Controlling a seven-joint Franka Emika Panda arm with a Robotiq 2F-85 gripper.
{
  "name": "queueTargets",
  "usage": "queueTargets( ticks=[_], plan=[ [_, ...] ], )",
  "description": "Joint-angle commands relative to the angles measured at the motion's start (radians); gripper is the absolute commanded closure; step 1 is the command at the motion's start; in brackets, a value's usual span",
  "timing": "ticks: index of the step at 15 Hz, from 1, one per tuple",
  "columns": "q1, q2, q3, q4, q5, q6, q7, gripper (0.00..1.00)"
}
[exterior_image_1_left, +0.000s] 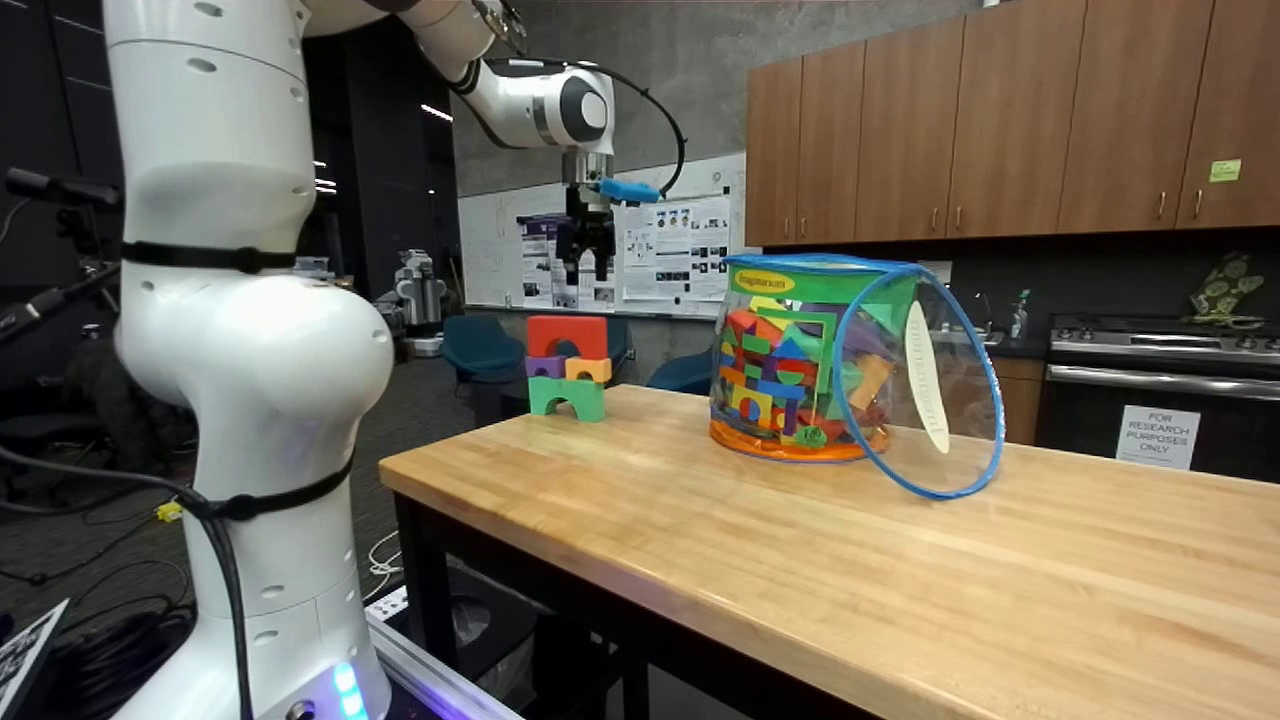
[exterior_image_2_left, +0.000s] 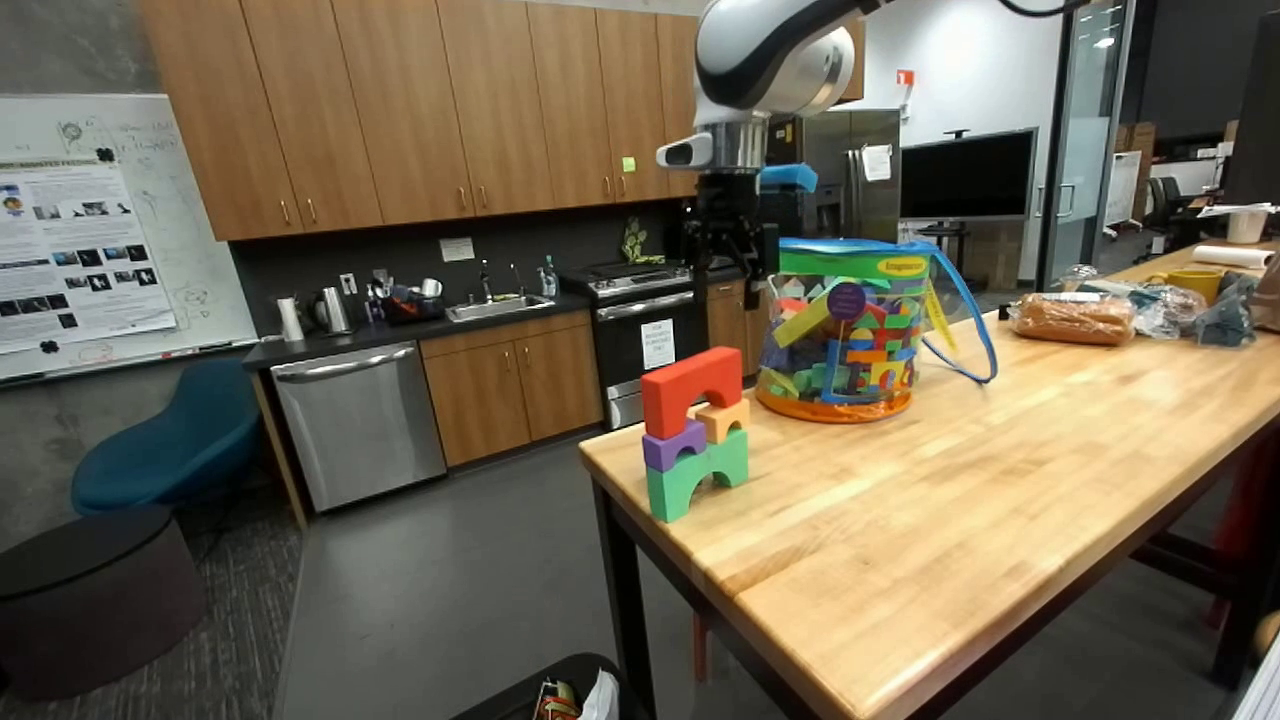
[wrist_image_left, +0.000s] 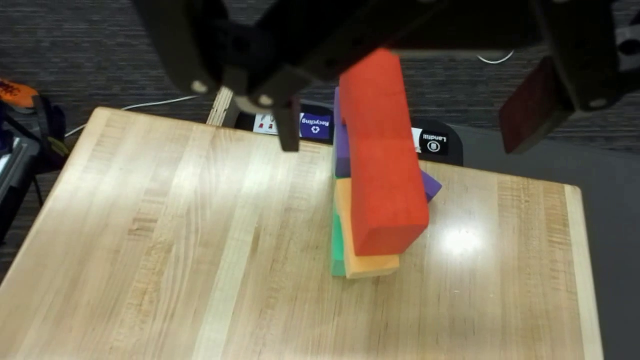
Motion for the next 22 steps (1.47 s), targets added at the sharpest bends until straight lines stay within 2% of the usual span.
queueTargets(
  ticks=[1,12,22],
  plan=[
    [-0.019,-0.042,-0.033,0.026,0.021,-0.028,-0.026,0.00],
    [-0.104,-0.014,-0.145,0.197,0.010,0.011,0.017,0.00],
    [-0.186,0.066,-0.215,0.248,-0.031,0.083,0.044,0.00]
  ],
)
